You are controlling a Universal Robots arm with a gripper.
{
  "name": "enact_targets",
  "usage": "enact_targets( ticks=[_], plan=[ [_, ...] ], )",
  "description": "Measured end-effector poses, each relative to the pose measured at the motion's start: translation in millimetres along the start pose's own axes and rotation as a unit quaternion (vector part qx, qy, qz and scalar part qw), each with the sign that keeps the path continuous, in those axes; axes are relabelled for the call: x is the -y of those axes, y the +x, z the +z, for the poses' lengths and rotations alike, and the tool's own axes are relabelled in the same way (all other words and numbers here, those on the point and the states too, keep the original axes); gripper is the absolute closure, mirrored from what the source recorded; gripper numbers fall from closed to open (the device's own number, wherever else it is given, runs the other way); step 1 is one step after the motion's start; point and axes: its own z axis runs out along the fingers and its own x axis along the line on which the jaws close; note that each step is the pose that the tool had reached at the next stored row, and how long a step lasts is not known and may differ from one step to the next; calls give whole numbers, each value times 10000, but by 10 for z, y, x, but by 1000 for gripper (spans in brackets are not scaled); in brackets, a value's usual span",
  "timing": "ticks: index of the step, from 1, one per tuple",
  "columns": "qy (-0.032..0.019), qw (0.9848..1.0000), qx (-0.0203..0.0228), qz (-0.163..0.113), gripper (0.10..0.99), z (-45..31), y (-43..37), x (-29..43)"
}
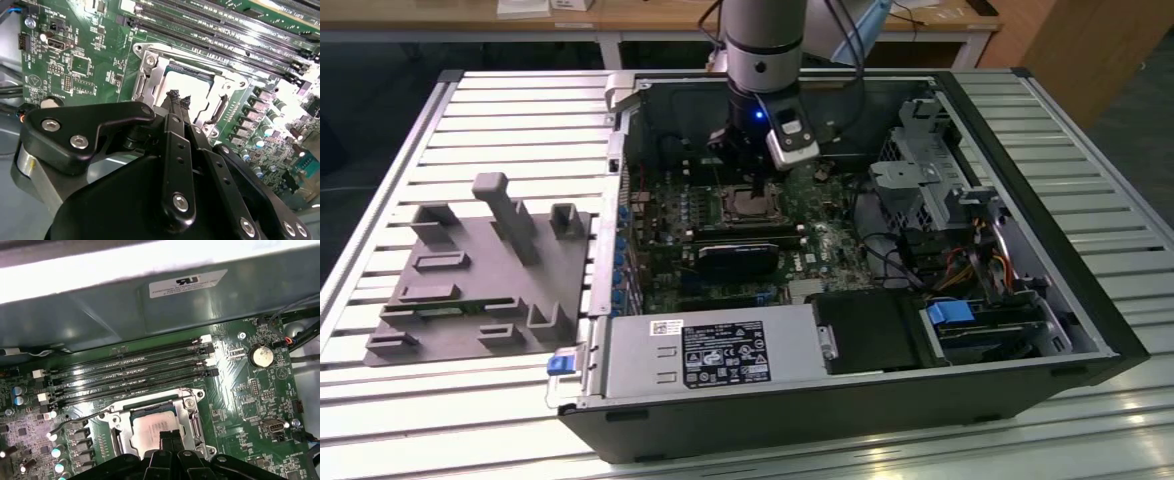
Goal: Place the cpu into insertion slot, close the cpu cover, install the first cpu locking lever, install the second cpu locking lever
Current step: 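Close the cpu cover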
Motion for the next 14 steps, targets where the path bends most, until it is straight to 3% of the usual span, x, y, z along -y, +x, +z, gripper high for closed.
enact_targets(
  ticks=[6, 14],
  plan=[
    [-7, 10000, 23, 1, 984, -59, 1, -1],
    [-29, 9999, 113, -3, 984, -66, 102, 37]
  ],
)
